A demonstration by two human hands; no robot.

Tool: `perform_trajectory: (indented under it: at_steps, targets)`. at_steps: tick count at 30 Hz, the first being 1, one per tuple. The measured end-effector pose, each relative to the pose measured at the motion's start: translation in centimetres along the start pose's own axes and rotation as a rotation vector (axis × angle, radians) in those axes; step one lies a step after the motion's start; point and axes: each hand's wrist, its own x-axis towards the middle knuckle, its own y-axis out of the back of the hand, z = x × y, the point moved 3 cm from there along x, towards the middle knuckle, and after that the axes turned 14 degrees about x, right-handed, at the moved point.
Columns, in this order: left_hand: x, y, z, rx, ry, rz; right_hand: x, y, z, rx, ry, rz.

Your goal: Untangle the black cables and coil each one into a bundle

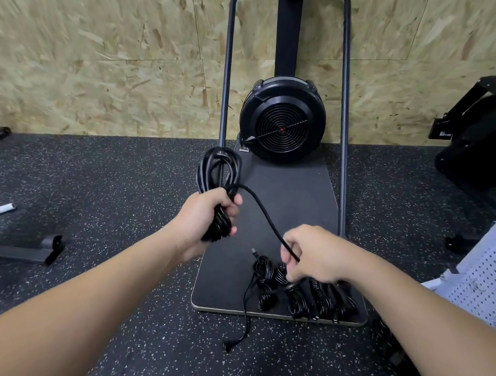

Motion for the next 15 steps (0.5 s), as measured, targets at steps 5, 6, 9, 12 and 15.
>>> perform_trajectory:
  at_steps: [5,6,9,12,15]
  targets:
    - [0.4,1.8,0.3,-0.02,0.035,0.042,-0.1,-0.5,0.8,-0.058,0.036,-0.024]
    - [0.3,1.9,0.1,-0.015,0.045,0.045,-0.2,-0.3,0.5,-0.004,0.071,0.037]
    - [0.2,2.1,-0.4,0.051,0.059,0.061,0.0,0.5,-0.6,0.175,0.15,0.191]
    - [0.1,1.5,-0.9,0.153,0.062,0.04,-0.3,1.0,-2.5,0.306,0.217,0.243]
    - [-0.4,0.1,-1.2,0.203,0.053,-0.033,-0.7,1.3,-4.3,0.31,0.253,0.322]
